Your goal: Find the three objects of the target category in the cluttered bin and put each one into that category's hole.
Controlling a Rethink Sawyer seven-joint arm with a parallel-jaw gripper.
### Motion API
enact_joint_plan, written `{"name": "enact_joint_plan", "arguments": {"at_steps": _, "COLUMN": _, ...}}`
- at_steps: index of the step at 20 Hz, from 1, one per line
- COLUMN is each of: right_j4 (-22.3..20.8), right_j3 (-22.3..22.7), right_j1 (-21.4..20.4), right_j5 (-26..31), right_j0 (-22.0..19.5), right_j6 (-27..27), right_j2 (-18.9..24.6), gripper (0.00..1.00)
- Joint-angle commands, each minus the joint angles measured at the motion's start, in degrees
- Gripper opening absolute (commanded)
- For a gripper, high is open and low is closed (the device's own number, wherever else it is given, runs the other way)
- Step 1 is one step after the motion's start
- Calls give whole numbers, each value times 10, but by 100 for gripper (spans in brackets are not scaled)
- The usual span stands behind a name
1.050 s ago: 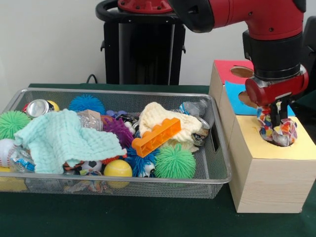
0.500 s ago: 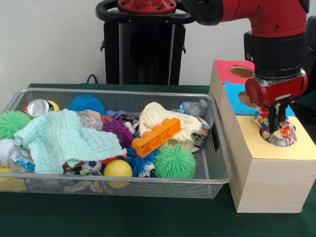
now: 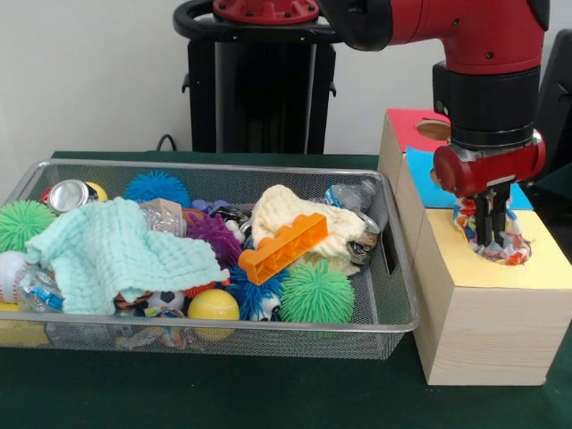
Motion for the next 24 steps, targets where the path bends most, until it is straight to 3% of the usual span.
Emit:
{"name": "enact_joint_plan", "arguments": {"at_steps": 1, "right_j4": -33, "right_j3": 21, "right_j1": 50, "right_j5": 52, "right_j0": -10, "right_j6": 17, "right_j2": -42, "gripper": 0}}
{"name": "enact_joint_plan", "arguments": {"at_steps": 10, "right_j4": -41, "right_j3": 34, "right_j1": 69, "right_j5": -14, "right_j0": 7, "right_j6": 42, "right_j2": -44, "gripper": 0}}
{"name": "enact_joint_plan", "arguments": {"at_steps": 13, "right_j4": -54, "right_j3": 45, "right_j1": 79, "right_j5": -59, "right_j0": 3, "right_j6": 36, "right_j2": -42, "gripper": 0}}
{"name": "enact_joint_plan", "arguments": {"at_steps": 18, "right_j4": -61, "right_j3": 24, "right_j1": 112, "right_j5": -45, "right_j0": 21, "right_j6": 23, "right_j2": -67, "gripper": 0}}
{"name": "enact_joint_plan", "arguments": {"at_steps": 21, "right_j4": -64, "right_j3": 18, "right_j1": 122, "right_j5": -47, "right_j0": 22, "right_j6": 6, "right_j2": -65, "gripper": 0}}
{"name": "enact_joint_plan", "arguments": {"at_steps": 24, "right_j4": -56, "right_j3": 8, "right_j1": 120, "right_j5": -13, "right_j0": 23, "right_j6": -14, "right_j2": -60, "gripper": 0}}
